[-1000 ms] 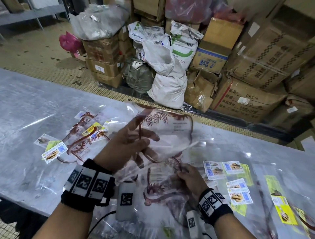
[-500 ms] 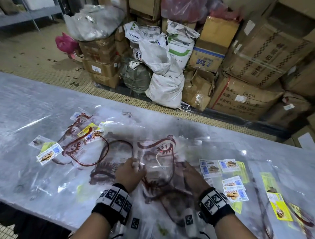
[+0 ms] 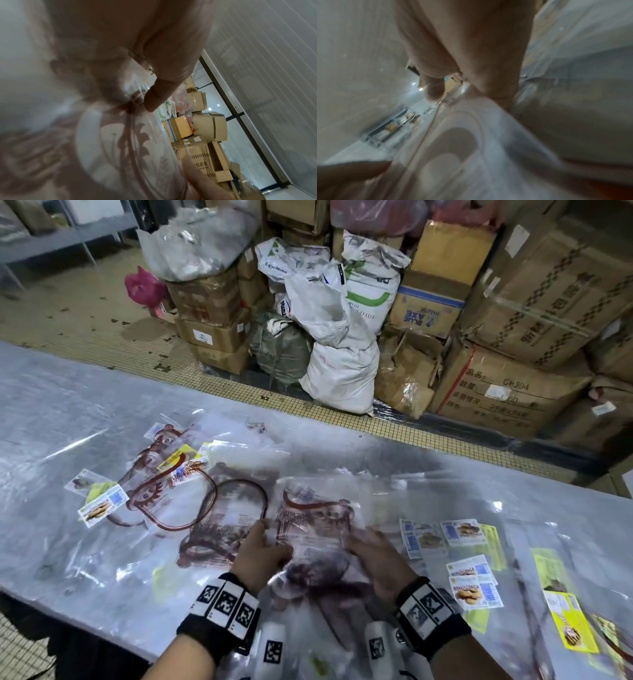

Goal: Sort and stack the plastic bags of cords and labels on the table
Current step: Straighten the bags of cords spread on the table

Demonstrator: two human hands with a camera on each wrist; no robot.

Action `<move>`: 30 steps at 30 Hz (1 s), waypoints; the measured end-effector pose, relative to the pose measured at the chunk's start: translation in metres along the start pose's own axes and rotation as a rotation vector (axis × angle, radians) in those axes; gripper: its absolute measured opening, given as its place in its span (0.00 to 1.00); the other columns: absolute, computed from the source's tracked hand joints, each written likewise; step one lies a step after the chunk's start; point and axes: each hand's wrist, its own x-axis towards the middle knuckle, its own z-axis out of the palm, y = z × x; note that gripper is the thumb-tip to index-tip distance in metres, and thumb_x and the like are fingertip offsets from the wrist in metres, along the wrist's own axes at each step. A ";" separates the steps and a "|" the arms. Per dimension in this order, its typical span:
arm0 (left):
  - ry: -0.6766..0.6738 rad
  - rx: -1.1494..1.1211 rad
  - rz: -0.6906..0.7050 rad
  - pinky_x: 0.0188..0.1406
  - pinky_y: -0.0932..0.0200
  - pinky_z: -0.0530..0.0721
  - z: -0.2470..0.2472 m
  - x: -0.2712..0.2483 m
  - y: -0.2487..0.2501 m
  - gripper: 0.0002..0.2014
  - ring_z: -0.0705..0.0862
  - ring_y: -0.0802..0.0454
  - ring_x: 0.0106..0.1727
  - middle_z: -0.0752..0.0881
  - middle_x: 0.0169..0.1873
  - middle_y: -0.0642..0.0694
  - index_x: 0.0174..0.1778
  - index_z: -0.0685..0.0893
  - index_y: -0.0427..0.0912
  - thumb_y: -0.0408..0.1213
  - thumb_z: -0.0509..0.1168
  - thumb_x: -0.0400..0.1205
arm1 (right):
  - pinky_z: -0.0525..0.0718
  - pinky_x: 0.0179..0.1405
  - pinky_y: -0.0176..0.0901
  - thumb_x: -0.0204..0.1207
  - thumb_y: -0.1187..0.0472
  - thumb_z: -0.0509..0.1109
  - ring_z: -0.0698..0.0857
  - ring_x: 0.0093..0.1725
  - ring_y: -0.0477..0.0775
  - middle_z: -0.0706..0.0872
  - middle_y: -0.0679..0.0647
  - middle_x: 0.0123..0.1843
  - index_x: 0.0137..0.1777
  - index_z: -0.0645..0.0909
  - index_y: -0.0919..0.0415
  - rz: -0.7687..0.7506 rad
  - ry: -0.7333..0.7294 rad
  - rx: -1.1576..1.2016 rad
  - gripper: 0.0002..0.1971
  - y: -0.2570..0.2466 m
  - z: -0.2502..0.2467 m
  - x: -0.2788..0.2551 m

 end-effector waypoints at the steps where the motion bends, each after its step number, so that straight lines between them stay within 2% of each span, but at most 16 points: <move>1: -0.021 -0.011 0.029 0.26 0.60 0.82 0.001 0.001 -0.004 0.22 0.82 0.52 0.27 0.85 0.33 0.39 0.58 0.77 0.38 0.17 0.70 0.72 | 0.88 0.48 0.45 0.81 0.64 0.72 0.90 0.52 0.57 0.90 0.62 0.59 0.69 0.80 0.61 -0.008 0.015 -0.085 0.17 0.003 0.001 0.002; 3: -0.061 -0.035 0.041 0.30 0.56 0.85 0.000 0.000 -0.009 0.26 0.86 0.46 0.32 0.87 0.43 0.32 0.63 0.77 0.41 0.17 0.71 0.72 | 0.89 0.50 0.52 0.79 0.74 0.71 0.90 0.52 0.61 0.90 0.64 0.56 0.65 0.80 0.61 -0.057 0.047 -0.193 0.17 0.006 0.001 0.003; 4: -0.066 -0.041 0.050 0.31 0.55 0.86 -0.002 -0.002 -0.007 0.25 0.88 0.44 0.34 0.88 0.46 0.31 0.64 0.78 0.43 0.19 0.72 0.74 | 0.90 0.50 0.52 0.79 0.75 0.70 0.91 0.51 0.60 0.91 0.63 0.54 0.63 0.81 0.61 -0.096 0.055 -0.225 0.16 0.003 0.001 0.001; 6: -0.031 -0.024 0.111 0.35 0.58 0.87 -0.008 -0.008 -0.003 0.18 0.90 0.46 0.40 0.90 0.44 0.38 0.62 0.81 0.47 0.28 0.72 0.79 | 0.89 0.43 0.43 0.80 0.74 0.68 0.91 0.47 0.54 0.91 0.59 0.52 0.61 0.82 0.59 -0.145 0.051 -0.243 0.14 -0.008 0.003 -0.004; 7: -0.009 -0.046 0.139 0.35 0.58 0.87 -0.013 -0.010 -0.001 0.12 0.90 0.48 0.42 0.90 0.43 0.42 0.60 0.83 0.47 0.33 0.70 0.81 | 0.89 0.43 0.42 0.81 0.74 0.68 0.91 0.47 0.55 0.91 0.59 0.52 0.61 0.82 0.59 -0.176 0.027 -0.248 0.13 -0.013 0.003 -0.004; 9: 0.056 -0.159 0.119 0.31 0.53 0.85 -0.030 -0.011 0.000 0.06 0.88 0.45 0.36 0.88 0.38 0.44 0.55 0.85 0.46 0.38 0.65 0.85 | 0.89 0.44 0.45 0.81 0.73 0.68 0.91 0.51 0.62 0.91 0.63 0.54 0.63 0.81 0.62 -0.225 -0.057 -0.176 0.13 -0.024 0.007 -0.007; 10: 0.106 -0.173 0.093 0.30 0.50 0.85 -0.040 -0.011 -0.001 0.07 0.87 0.44 0.34 0.87 0.36 0.42 0.52 0.86 0.45 0.42 0.64 0.85 | 0.89 0.44 0.48 0.80 0.72 0.69 0.91 0.50 0.63 0.91 0.64 0.55 0.64 0.81 0.62 -0.219 -0.108 -0.091 0.14 -0.028 0.009 -0.007; 12: 0.226 -0.118 0.050 0.41 0.40 0.87 -0.063 0.000 -0.011 0.12 0.88 0.37 0.40 0.88 0.40 0.40 0.47 0.86 0.49 0.54 0.69 0.80 | 0.89 0.46 0.53 0.78 0.72 0.70 0.90 0.48 0.63 0.91 0.66 0.53 0.65 0.81 0.59 -0.162 -0.157 0.113 0.17 -0.032 0.015 -0.005; 14: 0.332 0.301 -0.006 0.58 0.42 0.83 -0.083 0.013 -0.015 0.12 0.85 0.36 0.55 0.87 0.53 0.41 0.53 0.85 0.55 0.54 0.71 0.77 | 0.87 0.57 0.63 0.77 0.72 0.71 0.90 0.50 0.65 0.91 0.66 0.53 0.64 0.81 0.58 -0.092 -0.061 0.128 0.17 -0.024 0.018 0.005; 16: 0.403 0.769 -0.117 0.68 0.42 0.74 -0.095 0.022 -0.017 0.27 0.74 0.36 0.68 0.76 0.67 0.39 0.70 0.76 0.57 0.56 0.71 0.76 | 0.84 0.63 0.66 0.78 0.73 0.72 0.90 0.53 0.66 0.91 0.66 0.53 0.60 0.82 0.63 -0.074 0.093 -0.073 0.12 -0.010 0.019 0.018; 19: 0.389 0.881 -0.164 0.72 0.38 0.66 -0.103 0.029 -0.016 0.39 0.66 0.35 0.73 0.65 0.73 0.38 0.78 0.64 0.63 0.62 0.71 0.72 | 0.88 0.59 0.61 0.77 0.70 0.74 0.90 0.52 0.63 0.91 0.63 0.51 0.55 0.83 0.62 -0.068 0.192 -0.312 0.09 0.005 0.027 0.027; 23: 0.230 0.924 -0.095 0.75 0.35 0.62 -0.111 0.037 -0.022 0.48 0.60 0.36 0.79 0.56 0.78 0.42 0.81 0.55 0.66 0.65 0.72 0.67 | 0.89 0.52 0.54 0.76 0.75 0.73 0.90 0.48 0.57 0.91 0.56 0.50 0.56 0.83 0.55 -0.093 0.261 -0.298 0.15 0.012 0.039 0.029; 25: 0.133 0.910 -0.054 0.79 0.34 0.55 -0.117 0.042 -0.028 0.53 0.52 0.34 0.82 0.48 0.81 0.43 0.81 0.51 0.66 0.70 0.71 0.62 | 0.89 0.56 0.57 0.75 0.77 0.72 0.91 0.49 0.60 0.92 0.59 0.50 0.59 0.84 0.57 -0.095 0.295 -0.235 0.17 0.016 0.047 0.032; 27: 0.066 0.858 -0.018 0.81 0.33 0.51 -0.126 0.054 -0.031 0.51 0.48 0.33 0.84 0.46 0.83 0.42 0.78 0.58 0.64 0.75 0.66 0.59 | 0.87 0.59 0.63 0.75 0.77 0.71 0.92 0.43 0.61 0.93 0.61 0.46 0.60 0.84 0.60 -0.075 0.292 -0.145 0.17 0.019 0.057 0.029; 29: 0.088 0.811 -0.008 0.80 0.32 0.56 -0.135 0.071 -0.030 0.42 0.52 0.33 0.83 0.55 0.83 0.39 0.72 0.64 0.61 0.75 0.61 0.64 | 0.86 0.58 0.67 0.74 0.76 0.74 0.91 0.37 0.59 0.93 0.64 0.45 0.60 0.84 0.63 -0.083 0.310 -0.091 0.17 0.021 0.064 0.028; 30: 0.119 0.802 -0.024 0.78 0.30 0.58 -0.141 0.081 -0.030 0.41 0.54 0.30 0.82 0.57 0.82 0.37 0.73 0.62 0.61 0.74 0.60 0.65 | 0.88 0.55 0.66 0.72 0.74 0.75 0.91 0.38 0.60 0.93 0.65 0.47 0.62 0.83 0.63 -0.086 0.318 -0.076 0.18 0.021 0.068 0.026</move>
